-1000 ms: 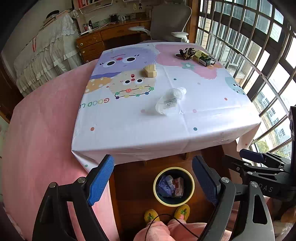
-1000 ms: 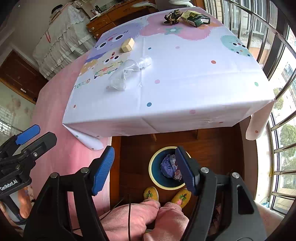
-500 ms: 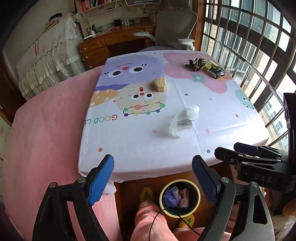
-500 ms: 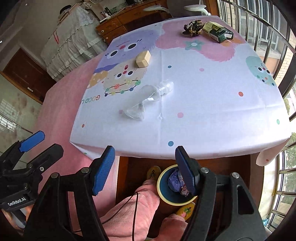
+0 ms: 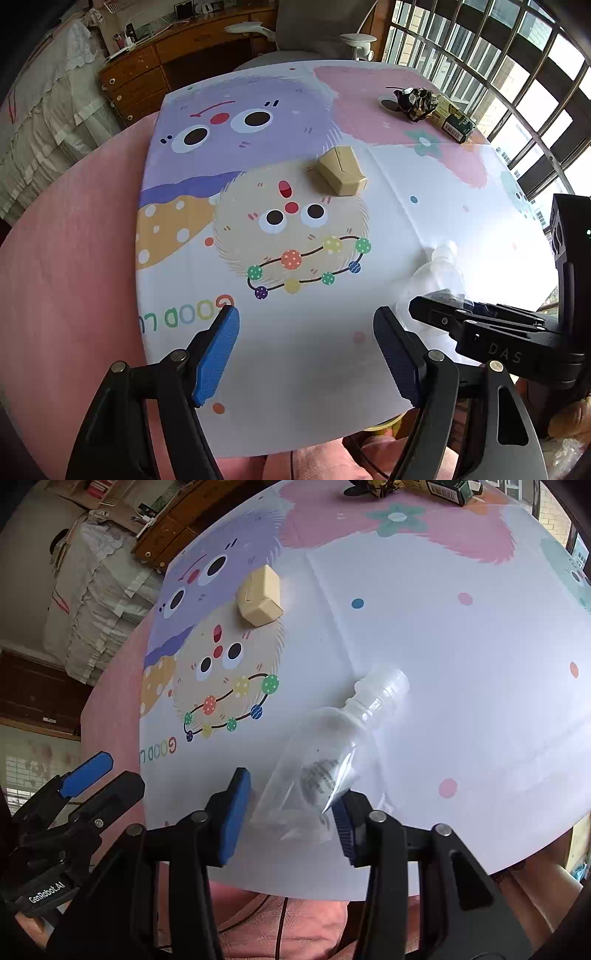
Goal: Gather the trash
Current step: 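Grasp the clear plastic bottle with the right tool while the left tool grasps the beige box, then carry the bottle and beige box down over the blue bin, then open both tools to drop the bottle and box into the bin, then raise both empty tools back over the table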
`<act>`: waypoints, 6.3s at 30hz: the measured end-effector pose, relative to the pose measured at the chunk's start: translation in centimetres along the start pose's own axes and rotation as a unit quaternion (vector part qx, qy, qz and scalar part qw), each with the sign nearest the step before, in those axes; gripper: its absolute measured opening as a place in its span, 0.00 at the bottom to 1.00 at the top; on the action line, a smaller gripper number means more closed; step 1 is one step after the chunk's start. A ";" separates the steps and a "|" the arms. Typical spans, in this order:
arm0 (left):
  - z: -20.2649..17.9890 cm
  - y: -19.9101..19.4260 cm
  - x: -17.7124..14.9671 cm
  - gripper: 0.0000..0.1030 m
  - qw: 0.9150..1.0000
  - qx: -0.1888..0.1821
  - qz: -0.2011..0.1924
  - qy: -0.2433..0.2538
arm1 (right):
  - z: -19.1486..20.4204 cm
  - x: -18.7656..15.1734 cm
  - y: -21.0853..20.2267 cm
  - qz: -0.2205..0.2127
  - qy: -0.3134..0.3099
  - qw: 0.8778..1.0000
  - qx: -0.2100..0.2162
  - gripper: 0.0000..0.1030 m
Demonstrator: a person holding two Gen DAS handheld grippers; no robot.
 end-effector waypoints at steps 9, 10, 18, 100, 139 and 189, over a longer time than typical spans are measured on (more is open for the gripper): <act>-2.1 4.7 8.7 0.75 0.986 -0.059 0.016 0.154 | -0.7 4.9 0.8 -0.041 0.060 0.997 -0.022 0.27; -2.4 5.1 9.7 0.75 0.982 -0.060 0.015 0.179 | -1.1 5.5 0.7 -0.047 0.073 0.996 -0.024 0.27; -4.1 9.9 13.9 0.75 0.933 -0.078 0.043 0.347 | -3.3 8.9 0.8 -0.080 0.130 0.988 -0.032 0.27; -18.3 12.1 -31.2 0.60 0.994 -0.021 0.098 -0.046 | -21.1 -26.4 1.9 0.065 -0.122 0.990 -0.041 0.27; -10.2 20.1 -31.0 0.88 0.996 -0.012 0.064 -0.068 | -20.6 -25.7 15.0 0.079 -0.110 0.988 -0.069 0.29; -17.7 -12.1 -17.9 0.88 0.991 -0.016 -0.123 0.047 | -15.8 -16.7 -17.8 -0.118 -0.007 0.992 -0.052 0.59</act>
Point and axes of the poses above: each gripper's, at about its wrist camera, not at the fingertips, and y roughly the way its jaws point, z to its left, x to its top, the point moved 8 cm from there along y, roughly the way its jaws point, and after that the axes turned 10 degrees about -x, right-handed, at the moved point
